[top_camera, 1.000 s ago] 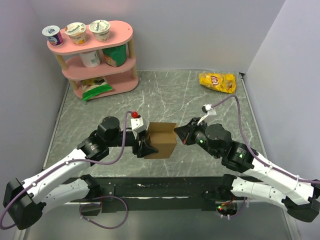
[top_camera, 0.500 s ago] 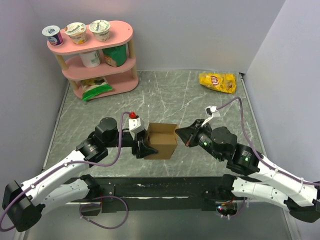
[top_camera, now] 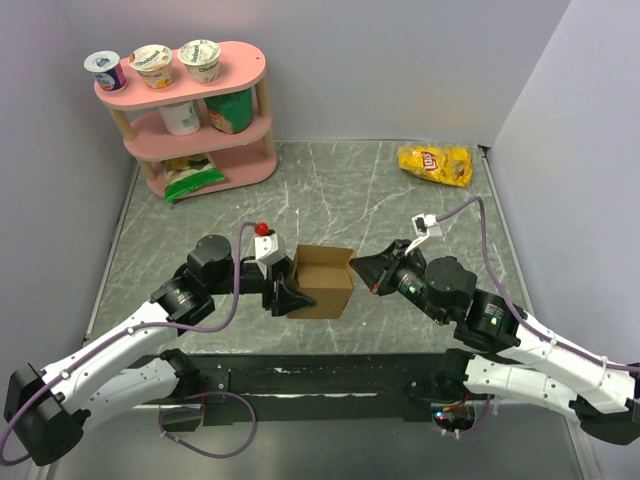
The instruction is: Fold the paper box
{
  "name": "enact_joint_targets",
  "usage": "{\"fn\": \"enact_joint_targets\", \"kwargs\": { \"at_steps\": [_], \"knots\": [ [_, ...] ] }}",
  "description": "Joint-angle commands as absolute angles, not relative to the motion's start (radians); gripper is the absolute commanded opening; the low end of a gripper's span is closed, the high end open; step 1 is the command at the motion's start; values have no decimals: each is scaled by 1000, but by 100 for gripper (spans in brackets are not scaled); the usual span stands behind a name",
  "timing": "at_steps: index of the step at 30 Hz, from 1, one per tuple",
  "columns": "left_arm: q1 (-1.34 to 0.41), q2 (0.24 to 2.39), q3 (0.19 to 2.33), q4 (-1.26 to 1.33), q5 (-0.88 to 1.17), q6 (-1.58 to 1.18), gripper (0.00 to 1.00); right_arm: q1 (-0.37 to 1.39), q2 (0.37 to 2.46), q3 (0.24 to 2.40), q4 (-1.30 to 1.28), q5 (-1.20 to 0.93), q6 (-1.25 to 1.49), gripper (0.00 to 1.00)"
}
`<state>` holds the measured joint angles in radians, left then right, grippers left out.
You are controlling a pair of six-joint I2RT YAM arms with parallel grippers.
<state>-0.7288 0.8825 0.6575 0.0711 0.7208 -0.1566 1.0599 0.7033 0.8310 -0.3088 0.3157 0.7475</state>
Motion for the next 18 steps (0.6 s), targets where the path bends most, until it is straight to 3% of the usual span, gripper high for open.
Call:
{"fn": "enact_joint_targets", "kwargs": {
  "at_steps": [1,18],
  "knots": [
    [-709,884,670,201,637,-172,46,1117,736,847,-247,176,789,0],
    [-689,891,658,244,627,-224,45,1123,718,819,-244,172,822,0]
  ]
}}
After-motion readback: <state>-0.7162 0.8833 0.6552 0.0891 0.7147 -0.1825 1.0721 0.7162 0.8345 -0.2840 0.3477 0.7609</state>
